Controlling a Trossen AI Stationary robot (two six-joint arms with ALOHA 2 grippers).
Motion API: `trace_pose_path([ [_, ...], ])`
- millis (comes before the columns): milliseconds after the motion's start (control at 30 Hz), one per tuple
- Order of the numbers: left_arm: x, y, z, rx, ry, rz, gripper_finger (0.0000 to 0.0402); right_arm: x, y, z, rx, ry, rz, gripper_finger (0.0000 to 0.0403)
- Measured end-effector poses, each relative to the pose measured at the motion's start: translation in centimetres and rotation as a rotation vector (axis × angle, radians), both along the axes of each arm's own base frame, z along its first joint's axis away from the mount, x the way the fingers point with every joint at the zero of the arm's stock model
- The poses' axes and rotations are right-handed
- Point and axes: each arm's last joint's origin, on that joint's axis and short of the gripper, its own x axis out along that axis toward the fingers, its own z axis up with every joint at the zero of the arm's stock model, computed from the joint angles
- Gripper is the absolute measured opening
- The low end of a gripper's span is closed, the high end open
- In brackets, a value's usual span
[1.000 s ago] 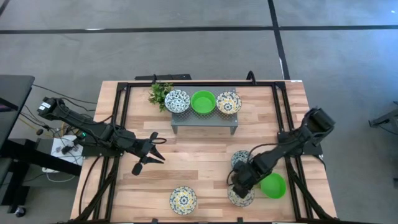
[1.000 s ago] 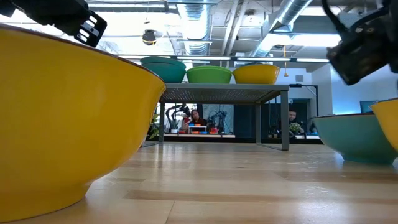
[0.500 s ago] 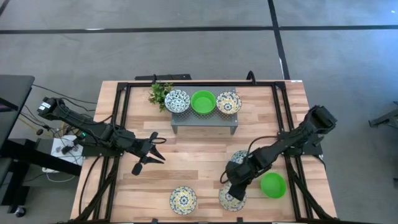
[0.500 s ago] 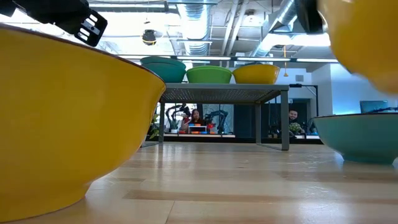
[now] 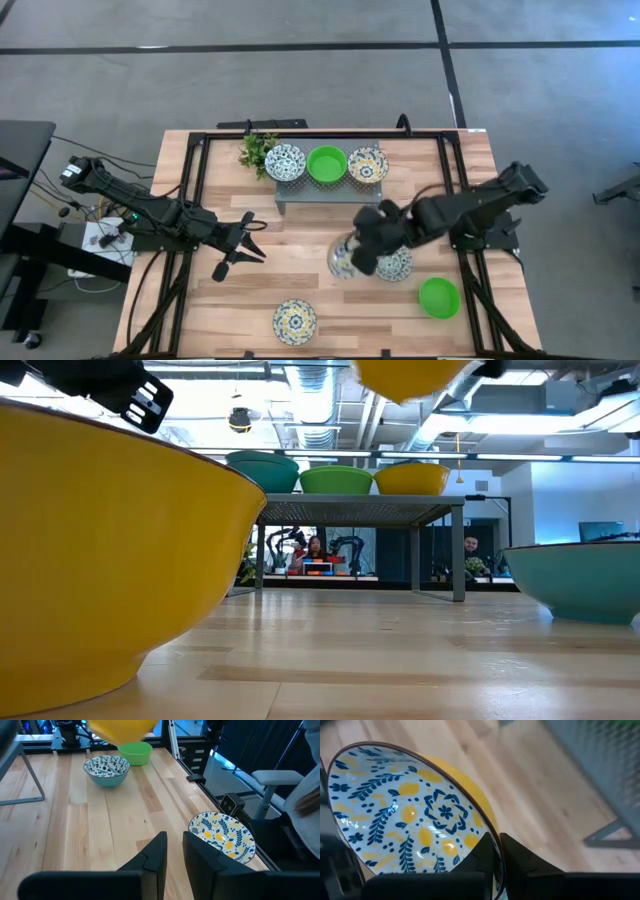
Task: Pick & Place Mini bowls
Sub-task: Stack the right yellow and white patterned bowl on the other yellow and white patterned bowl on the shelf
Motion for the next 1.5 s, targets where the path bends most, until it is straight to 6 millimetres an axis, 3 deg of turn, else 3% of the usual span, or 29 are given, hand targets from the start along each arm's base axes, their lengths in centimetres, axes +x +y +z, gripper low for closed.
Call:
trace_pose_path([
  [200, 0.0, 0.0, 0.0, 0.0, 0.0, 0.0, 0.0063, 0.2, -4.1, 3.9, -0.009, -0.008, -0.123, 0.001],
  [400, 0.0, 0.0, 0.0, 0.0, 0.0, 0.0, 0.0063, -1.5, -9.5, 6.7, -0.055, 0.1, -0.306, 0.0005],
  [600, 0.0, 0.0, 0.0, 0.0, -0.001, 0.0, 0.0063, -2.8, -15.1, 7.2, -0.03, 0.168, -0.502, 0.0009],
  [833, 0.0, 0.0, 0.0, 0.0, -0.002, 0.0, 0.0063, -4.1, -20.0, 7.0, 0.115, 0.205, -0.577, 0.0009],
  [967, 0.0, 0.0, 0.0, 0.0, -0.002, 0.0, 0.0063, -4.7, -21.6, 6.8, 0.175, 0.202, -0.616, 0.0009],
  [1167, 0.0, 0.0, 0.0, 0.0, -0.002, 0.0, 0.0063, -4.9, -22.4, 6.5, 0.211, 0.207, -0.597, 0.0009],
  [1500, 0.0, 0.0, 0.0, 0.0, -0.001, 0.0, 0.0063, -2.8, -23.3, 4.4, 0.257, 0.283, -0.549, 0.0009],
])
